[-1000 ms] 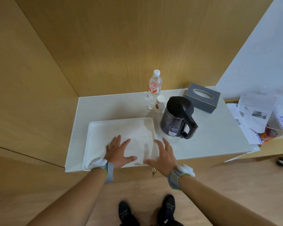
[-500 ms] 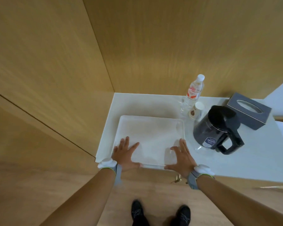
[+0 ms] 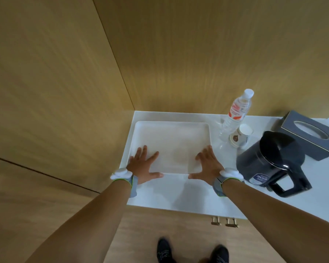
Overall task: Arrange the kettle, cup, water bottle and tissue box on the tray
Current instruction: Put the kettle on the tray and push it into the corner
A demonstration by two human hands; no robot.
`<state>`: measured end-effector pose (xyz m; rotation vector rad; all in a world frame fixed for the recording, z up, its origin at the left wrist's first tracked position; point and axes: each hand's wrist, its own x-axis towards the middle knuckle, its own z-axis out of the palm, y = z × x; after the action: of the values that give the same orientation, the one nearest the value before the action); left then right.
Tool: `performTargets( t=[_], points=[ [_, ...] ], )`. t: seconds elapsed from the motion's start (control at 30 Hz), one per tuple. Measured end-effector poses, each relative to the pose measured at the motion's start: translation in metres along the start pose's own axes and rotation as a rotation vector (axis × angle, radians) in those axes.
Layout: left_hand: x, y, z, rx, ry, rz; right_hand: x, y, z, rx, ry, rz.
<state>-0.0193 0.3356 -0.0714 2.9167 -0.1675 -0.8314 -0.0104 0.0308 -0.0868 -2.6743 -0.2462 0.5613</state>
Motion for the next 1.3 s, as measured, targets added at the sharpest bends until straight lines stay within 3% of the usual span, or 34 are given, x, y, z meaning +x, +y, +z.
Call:
performTargets(
  t=[0.83, 1.03, 1.3],
  points=[
    [0.056, -0.024, -0.051, -0.001, -0.046, -0.034, 0.070, -0.028, -0.023, 0.048, 0.016, 0.060],
    [0.046, -0.017, -0.047, -0.021, 0.007, -0.085, 0.057, -0.036, -0.025, 0.022, 0.045, 0.109],
    [0.005, 0.029, -0.004, -0.119, 0.209, -0.194, -0.018, -0.022, 0.000, 0.254, 0.219, 0.131]
  ],
)
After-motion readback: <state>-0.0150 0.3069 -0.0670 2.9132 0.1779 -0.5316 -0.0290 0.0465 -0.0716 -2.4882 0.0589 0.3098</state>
